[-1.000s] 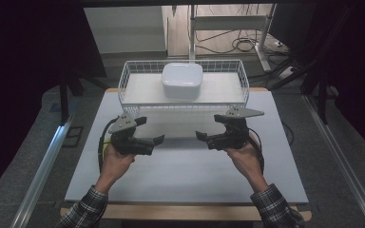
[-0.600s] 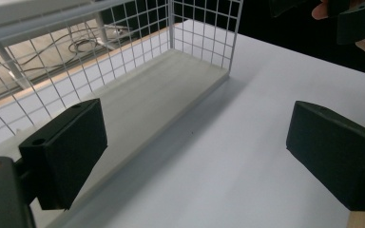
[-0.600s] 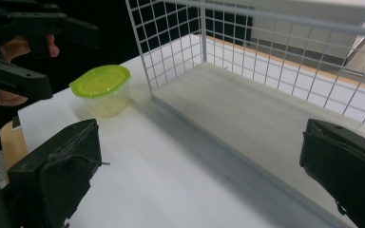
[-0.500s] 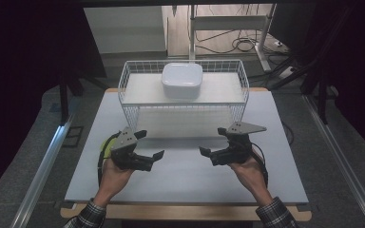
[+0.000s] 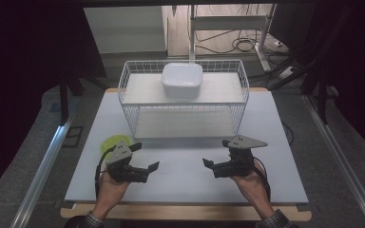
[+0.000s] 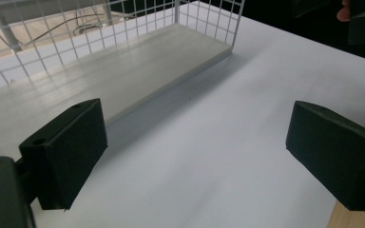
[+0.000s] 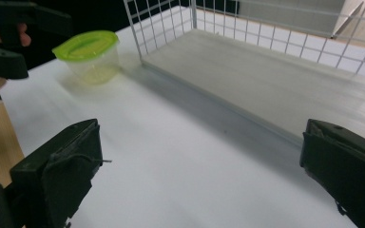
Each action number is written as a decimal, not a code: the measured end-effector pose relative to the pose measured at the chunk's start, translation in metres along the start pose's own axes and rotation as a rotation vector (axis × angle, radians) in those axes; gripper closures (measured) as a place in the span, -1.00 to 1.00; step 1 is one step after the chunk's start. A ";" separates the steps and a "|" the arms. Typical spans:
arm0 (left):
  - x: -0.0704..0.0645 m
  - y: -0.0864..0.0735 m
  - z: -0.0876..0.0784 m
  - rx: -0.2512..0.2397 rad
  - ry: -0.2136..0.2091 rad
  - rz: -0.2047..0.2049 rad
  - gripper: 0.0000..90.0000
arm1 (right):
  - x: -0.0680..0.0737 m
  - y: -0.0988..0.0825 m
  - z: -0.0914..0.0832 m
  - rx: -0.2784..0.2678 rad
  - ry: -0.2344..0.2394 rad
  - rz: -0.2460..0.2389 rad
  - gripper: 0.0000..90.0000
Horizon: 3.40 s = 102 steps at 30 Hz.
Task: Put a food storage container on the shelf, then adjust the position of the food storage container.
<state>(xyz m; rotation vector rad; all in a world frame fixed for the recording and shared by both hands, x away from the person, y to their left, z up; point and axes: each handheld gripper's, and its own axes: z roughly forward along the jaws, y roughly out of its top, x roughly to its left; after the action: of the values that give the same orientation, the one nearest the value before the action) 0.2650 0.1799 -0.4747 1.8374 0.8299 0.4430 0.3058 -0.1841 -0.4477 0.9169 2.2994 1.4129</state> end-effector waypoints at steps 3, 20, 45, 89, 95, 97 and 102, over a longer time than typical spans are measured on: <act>-0.001 -0.006 -0.002 0.006 0.006 -0.010 -0.86 | 0.000 -0.008 -0.001 0.012 -0.011 -0.007 -0.99; -0.013 -0.033 -0.005 0.079 0.028 0.014 -0.88 | 0.002 -0.040 -0.012 0.061 -0.018 -0.014 -1.00; -0.015 -0.041 0.004 0.237 0.009 0.023 -0.86 | 0.007 -0.061 0.004 0.207 -0.015 -0.063 -1.00; 0.159 -0.053 -0.034 0.209 0.378 -0.303 1.00 | 0.017 -0.063 0.019 0.278 -0.005 -0.136 -0.94; 0.150 -0.054 -0.027 0.232 0.360 -0.298 1.00 | 0.017 -0.064 0.019 0.284 -0.004 -0.139 -0.94; 0.146 -0.054 -0.024 0.242 0.350 -0.288 1.00 | 0.017 -0.064 0.019 0.287 -0.005 -0.141 -0.94; 0.141 -0.051 -0.024 0.242 0.350 -0.282 1.00 | 0.017 -0.064 0.019 0.289 -0.004 -0.143 -0.94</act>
<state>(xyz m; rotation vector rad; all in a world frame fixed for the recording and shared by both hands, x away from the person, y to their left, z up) 0.3306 0.3090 -0.5221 1.8479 1.4143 0.5070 0.2796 -0.1798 -0.5112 0.8098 2.5534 1.0384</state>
